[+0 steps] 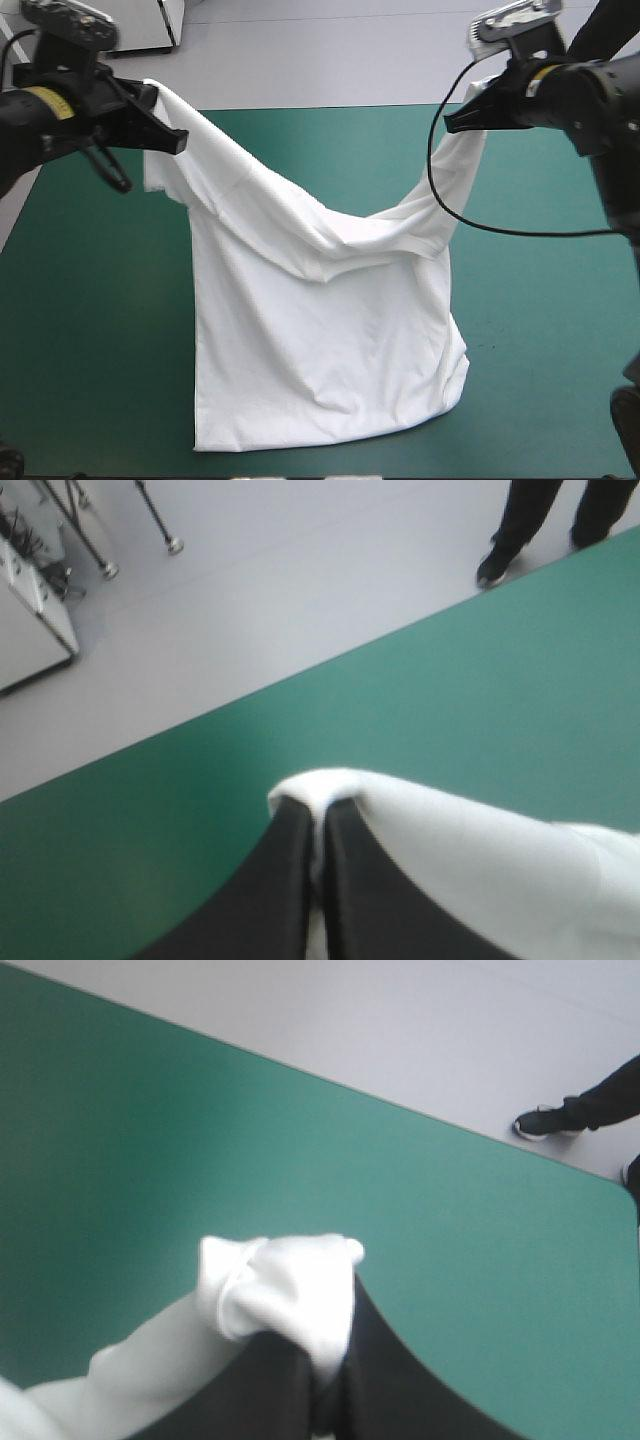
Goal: Fold the cloth
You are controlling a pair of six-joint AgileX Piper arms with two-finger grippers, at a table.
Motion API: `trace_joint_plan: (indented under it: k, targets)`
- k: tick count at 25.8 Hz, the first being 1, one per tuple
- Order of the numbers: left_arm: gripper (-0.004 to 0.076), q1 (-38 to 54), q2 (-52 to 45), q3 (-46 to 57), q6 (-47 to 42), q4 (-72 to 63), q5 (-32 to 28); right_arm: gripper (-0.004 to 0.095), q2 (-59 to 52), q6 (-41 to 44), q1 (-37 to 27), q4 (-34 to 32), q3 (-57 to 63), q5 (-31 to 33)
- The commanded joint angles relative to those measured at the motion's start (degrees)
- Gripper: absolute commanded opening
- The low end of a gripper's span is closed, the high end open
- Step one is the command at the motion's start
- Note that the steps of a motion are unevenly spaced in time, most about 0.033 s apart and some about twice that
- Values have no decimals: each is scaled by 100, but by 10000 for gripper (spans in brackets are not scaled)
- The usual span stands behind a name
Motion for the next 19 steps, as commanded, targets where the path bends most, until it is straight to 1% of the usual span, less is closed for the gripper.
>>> trace_joint_plan:
  k: [1,5,7,10,13,15,17,18,19]
  targets:
    - [-22,0,368,-113,-63,611,-65,-17,397,14,-6,-166,-117,-657]
    - [-22,0,943,-113,-156,1085,-170,-17,1002,-28,-6,-131,-117,-1037]
    - [-22,92,1204,-113,-230,1234,-284,-17,1237,-53,-6,-127,-117,-1333]
    - [-22,372,1557,-113,-318,915,-583,-17,1530,-156,-6,-104,-117,-1724]
    - [-22,628,1891,-113,-318,480,-862,-17,1844,-185,-6,-104,-117,-1844]
    - [-22,787,2278,-113,-295,279,-1017,-17,2152,-298,-17,52,-117,-1928]
    - [-22,831,2630,-113,-272,279,-1082,-17,2438,-545,-38,353,-117,-2040]
    - [-22,860,2798,-113,-297,212,-1179,-17,2607,-745,-69,611,-117,-2097]
    - [-22,873,2900,-113,-297,196,-1235,-17,2701,-846,-95,696,-117,-2109]
